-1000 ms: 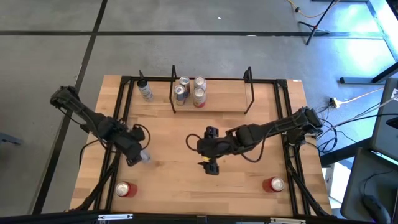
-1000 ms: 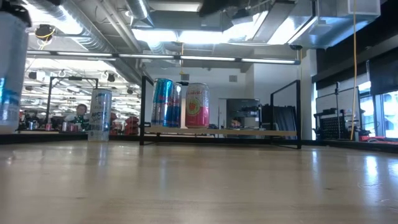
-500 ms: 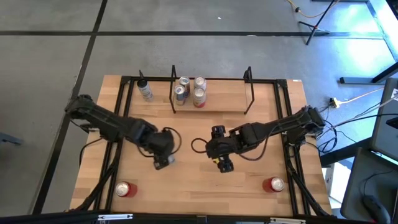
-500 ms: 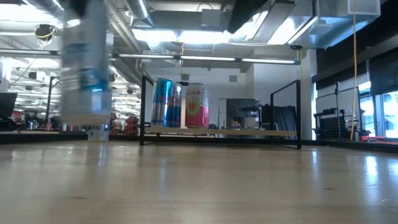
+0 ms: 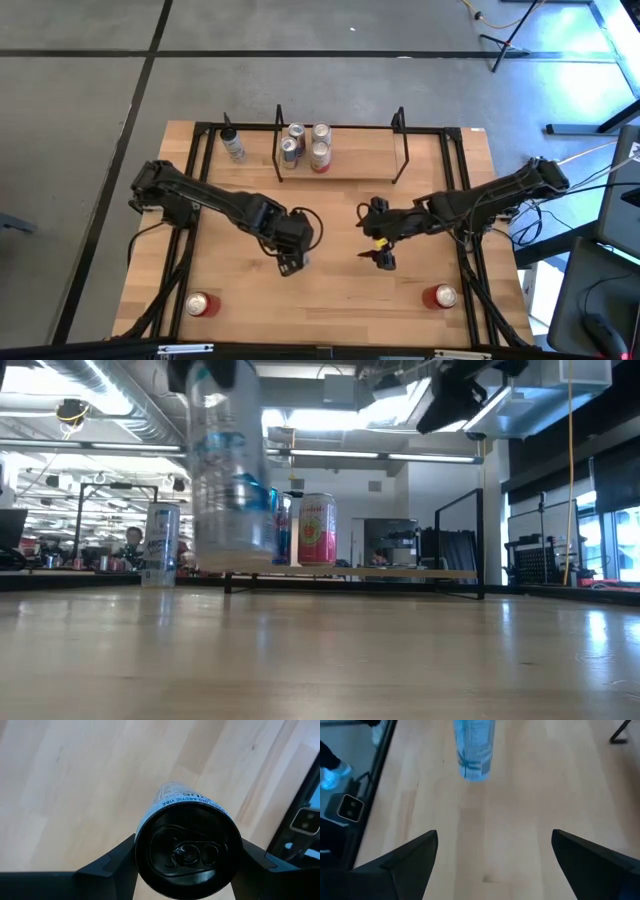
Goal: Place canned beverage on shelf
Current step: Put the bottom white soda can on the shelf
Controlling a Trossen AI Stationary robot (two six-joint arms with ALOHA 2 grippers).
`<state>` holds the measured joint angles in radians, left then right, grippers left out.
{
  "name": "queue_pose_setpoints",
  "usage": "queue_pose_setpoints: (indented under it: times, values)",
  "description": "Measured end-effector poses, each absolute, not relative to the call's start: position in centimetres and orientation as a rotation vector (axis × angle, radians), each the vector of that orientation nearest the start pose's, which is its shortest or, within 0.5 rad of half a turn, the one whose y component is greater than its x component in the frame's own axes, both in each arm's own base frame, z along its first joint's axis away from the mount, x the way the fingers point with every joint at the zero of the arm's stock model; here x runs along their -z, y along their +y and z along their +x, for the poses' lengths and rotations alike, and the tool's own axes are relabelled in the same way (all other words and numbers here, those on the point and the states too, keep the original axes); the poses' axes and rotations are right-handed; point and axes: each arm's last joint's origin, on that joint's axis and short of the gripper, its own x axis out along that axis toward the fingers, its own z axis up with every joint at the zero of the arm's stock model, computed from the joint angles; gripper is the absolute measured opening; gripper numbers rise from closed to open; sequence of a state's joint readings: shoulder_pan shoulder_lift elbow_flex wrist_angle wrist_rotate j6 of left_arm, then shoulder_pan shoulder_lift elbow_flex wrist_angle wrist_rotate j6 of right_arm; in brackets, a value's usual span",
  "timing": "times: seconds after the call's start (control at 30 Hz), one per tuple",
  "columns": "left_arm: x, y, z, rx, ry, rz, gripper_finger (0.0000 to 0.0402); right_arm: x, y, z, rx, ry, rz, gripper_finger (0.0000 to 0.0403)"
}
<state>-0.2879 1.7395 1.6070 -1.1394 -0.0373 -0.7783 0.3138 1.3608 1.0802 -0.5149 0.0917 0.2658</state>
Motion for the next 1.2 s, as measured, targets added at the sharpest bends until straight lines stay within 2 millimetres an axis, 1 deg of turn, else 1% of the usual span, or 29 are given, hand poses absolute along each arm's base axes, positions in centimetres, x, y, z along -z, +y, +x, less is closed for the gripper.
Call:
queue_pose_setpoints:
  times: [0.1, 0.23, 0.3, 0.37, 0.6, 0.73, 0.8, 0.9, 1.07, 1.2]
  values:
    - [-29.1, -9.8, 33.9, -0.269, 1.238, -0.476, 0.0217, -27.2, 8.9, 27.1, -0.128, 0.781, 0.109, 0.0376]
    - [-28.3, -10.1, 34.6, -0.269, 1.241, -0.474, 0.0218, -26.5, 9.8, 27.8, -0.144, 0.633, 0.098, 0.0376]
    - [-28.1, -10.1, 34.7, -0.275, 1.244, -0.471, 0.0218, -25.8, 10.1, 28.0, -0.137, 0.59, 0.099, 0.0376]
    - [-28.1, -10.1, 34.7, -0.294, 1.233, -0.48, 0.0218, -25.4, 10.3, 28.6, -0.122, 0.53, 0.109, 0.0376]
    - [-28.9, -9.9, 34.3, -0.363, 1.226, -0.467, 0.0218, -23.3, 10.7, 30.1, -0.097, 0.534, 0.103, 0.0376]
    - [-28.2, -9.7, 34.1, -0.372, 1.264, -0.429, 0.0218, -22.6, 10.9, 30.7, -0.096, 0.529, 0.105, 0.0376]
    - [-28.2, -9.6, 34.2, -0.367, 1.251, -0.408, 0.0218, -22.5, 10.9, 30.7, -0.094, 0.538, 0.103, 0.0376]
    - [-28.2, -9.6, 34.4, -0.358, 1.226, -0.402, 0.023, -22.5, 10.8, 30.7, -0.076, 0.528, 0.1, 0.0376]
    - [-28.2, -9.7, 34.5, -0.352, 1.225, -0.398, 0.0268, -22.4, 10.8, 30.8, -0.062, 0.526, 0.097, 0.0376]
    - [-28.3, -9.8, 34.4, -0.344, 1.215, -0.381, 0.0289, -22.4, 10.8, 30.8, -0.052, 0.523, 0.097, 0.0376]
